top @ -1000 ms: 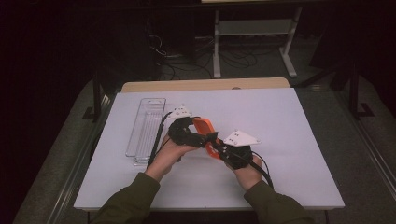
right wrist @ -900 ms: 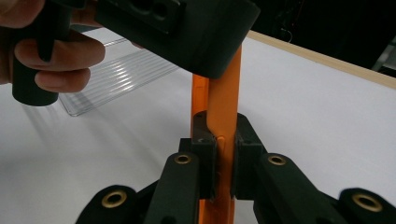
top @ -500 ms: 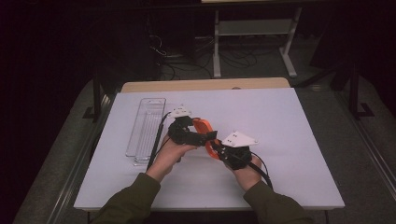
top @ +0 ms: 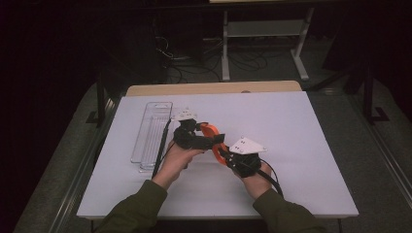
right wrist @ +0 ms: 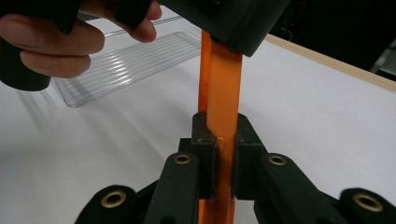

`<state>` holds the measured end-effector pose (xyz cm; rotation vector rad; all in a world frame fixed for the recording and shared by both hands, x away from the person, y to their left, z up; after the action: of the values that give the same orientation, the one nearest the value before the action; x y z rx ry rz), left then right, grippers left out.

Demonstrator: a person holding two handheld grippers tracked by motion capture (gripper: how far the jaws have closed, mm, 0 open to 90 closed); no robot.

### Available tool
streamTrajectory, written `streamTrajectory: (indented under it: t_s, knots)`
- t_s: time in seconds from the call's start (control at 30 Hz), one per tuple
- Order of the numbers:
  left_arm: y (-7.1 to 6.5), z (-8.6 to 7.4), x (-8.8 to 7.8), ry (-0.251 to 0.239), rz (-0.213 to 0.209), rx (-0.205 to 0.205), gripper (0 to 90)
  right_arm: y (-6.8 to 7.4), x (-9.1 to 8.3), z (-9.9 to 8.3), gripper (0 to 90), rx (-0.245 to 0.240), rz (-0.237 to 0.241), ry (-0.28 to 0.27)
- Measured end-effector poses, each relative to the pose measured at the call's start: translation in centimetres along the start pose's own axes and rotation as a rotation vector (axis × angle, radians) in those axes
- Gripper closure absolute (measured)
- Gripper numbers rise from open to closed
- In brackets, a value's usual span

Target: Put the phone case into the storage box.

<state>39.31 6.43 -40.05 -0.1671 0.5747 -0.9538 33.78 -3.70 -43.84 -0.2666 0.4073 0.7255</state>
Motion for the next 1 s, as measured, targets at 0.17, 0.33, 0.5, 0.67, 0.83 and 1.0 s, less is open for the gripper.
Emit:
streamTrajectory:
  t_s: [0.17,0.33,0.5,0.67,0.83,1.0]
  knots:
    - [-0.12,0.04,-0.06,-0.003,0.006,0.007,10.1,-0.05,0.01,-0.03,81.1,-0.009,-0.004,0.001]
    - [-0.09,0.09,-0.11,-0.004,0.003,0.014,10.7,-0.08,0.02,-0.02,80.8,-0.012,-0.001,0.000]
    - [-0.06,0.16,-0.26,0.005,0.003,0.034,11.3,0.03,0.04,-0.01,80.5,-0.002,0.004,0.001]
    - [-0.24,0.33,-0.31,-0.005,-0.001,0.044,12.1,-0.04,0.00,0.01,79.6,-0.002,0.003,-0.004]
    - [-0.16,0.41,-0.46,-0.006,0.009,0.070,12.7,0.01,0.03,0.05,77.2,0.005,0.005,-0.006]
    - [0.08,0.51,-0.60,-0.010,0.019,0.079,13.6,-0.24,-0.16,0.29,64.4,0.004,0.001,-0.031]
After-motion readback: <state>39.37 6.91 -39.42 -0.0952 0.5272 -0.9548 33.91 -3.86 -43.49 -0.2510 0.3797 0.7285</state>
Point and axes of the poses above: each handheld gripper's, and its own axes: x roughly forward along the jaws, z roughly out of its top, y roughly to its left, the point moved 7 cm from there along x, roughly forward along the jaws, and after that the axes turned 4 degrees about -x, right-handed, at the moved point
